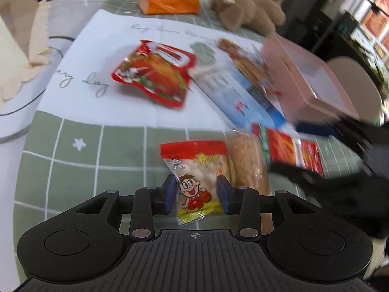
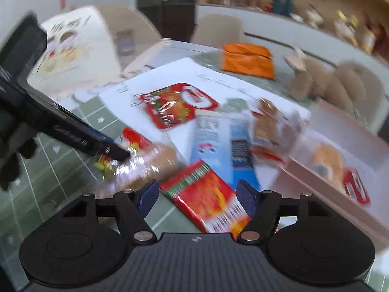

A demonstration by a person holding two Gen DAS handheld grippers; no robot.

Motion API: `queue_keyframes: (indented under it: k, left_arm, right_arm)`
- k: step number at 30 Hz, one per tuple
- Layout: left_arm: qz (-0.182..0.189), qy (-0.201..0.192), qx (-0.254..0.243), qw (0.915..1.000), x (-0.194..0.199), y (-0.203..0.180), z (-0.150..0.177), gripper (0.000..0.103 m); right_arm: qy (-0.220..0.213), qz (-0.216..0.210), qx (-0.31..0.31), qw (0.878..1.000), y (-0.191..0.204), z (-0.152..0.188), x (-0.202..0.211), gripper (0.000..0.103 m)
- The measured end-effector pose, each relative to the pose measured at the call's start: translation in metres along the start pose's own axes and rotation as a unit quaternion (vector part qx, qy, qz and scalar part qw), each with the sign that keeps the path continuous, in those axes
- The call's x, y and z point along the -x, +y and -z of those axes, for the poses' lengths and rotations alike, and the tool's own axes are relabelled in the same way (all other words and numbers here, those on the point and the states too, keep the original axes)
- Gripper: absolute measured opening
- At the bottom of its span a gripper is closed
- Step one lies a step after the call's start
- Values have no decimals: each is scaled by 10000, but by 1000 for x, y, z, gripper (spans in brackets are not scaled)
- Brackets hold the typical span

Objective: Organize snacks
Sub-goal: 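Grasp the cartoon-boy snack bag with the left gripper while the right grasps the red spicy-strip packet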

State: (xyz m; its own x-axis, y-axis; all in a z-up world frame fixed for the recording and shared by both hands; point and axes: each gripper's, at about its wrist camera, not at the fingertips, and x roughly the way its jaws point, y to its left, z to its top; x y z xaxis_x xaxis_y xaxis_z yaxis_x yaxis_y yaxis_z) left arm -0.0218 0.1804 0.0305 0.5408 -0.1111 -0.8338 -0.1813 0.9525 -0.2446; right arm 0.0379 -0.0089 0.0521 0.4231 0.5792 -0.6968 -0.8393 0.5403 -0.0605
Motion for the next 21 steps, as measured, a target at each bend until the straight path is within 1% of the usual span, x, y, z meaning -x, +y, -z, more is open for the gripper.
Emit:
queue_keyframes:
  k: [2, 3, 5, 6, 7, 8, 10, 12, 13, 14, 16, 18, 19, 20, 21]
  left_arm:
    - [-79, -35, -55, 9999, 7, -5, 4, 40]
    - [-95, -117, 44, 9999, 12, -4, 5, 40]
    - [-126, -357, 421, 9984, 24, 2, 2, 40]
    - [-66, -426, 588, 9973, 29, 4, 0, 39]
    - [90, -458, 730, 9962, 33, 4, 0, 39]
    - [285, -422, 796, 9955, 34, 2, 0, 39]
    - [509, -181, 660, 9964, 29, -12, -2, 40]
    - [616, 39, 364, 9974, 20, -35, -1, 40]
    - [729, 116, 289, 9969, 15, -45, 0, 40]
    - [866, 169, 263, 9958, 10, -54, 0, 42]
    - [1064, 193, 172, 9940, 4, -71, -2, 43]
    - [1304, 172, 169, 9912, 4, -81, -4, 43]
    - [1310, 106, 149, 9912, 7, -83, -5, 43]
    - [1216, 10, 116, 9925, 12, -82, -5, 43]
    - [1018, -129, 100, 9947, 17, -79, -6, 43]
  right_arm:
    - [192, 86, 1, 9998, -6, 1, -19, 72]
    - [339, 142, -70, 9993, -12, 2, -26, 72]
    - [445, 17, -428, 9981, -26, 5, -27, 72]
    - [480, -126, -707, 9963, -35, 8, -22, 72]
    - [517, -250, -980, 9935, -44, 13, -16, 72]
    - [548, -250, -1175, 9913, -51, 20, -10, 67]
    - [598, -52, -1450, 9876, -63, 36, 3, 57]
    - [567, 42, -1761, 9827, -77, 53, 18, 57]
    - [558, 132, -1846, 9811, -82, 61, 24, 56]
    - [553, 276, -1897, 9799, -86, 68, 29, 57]
    - [510, 624, -1902, 9784, -90, 80, 40, 59]
    - [499, 873, -1873, 9771, -89, 88, 49, 60]
    - [464, 920, -1880, 9767, -88, 91, 56, 61]
    - [395, 912, -1906, 9766, -85, 94, 61, 63]
    - [316, 866, -1954, 9764, -84, 95, 66, 65]
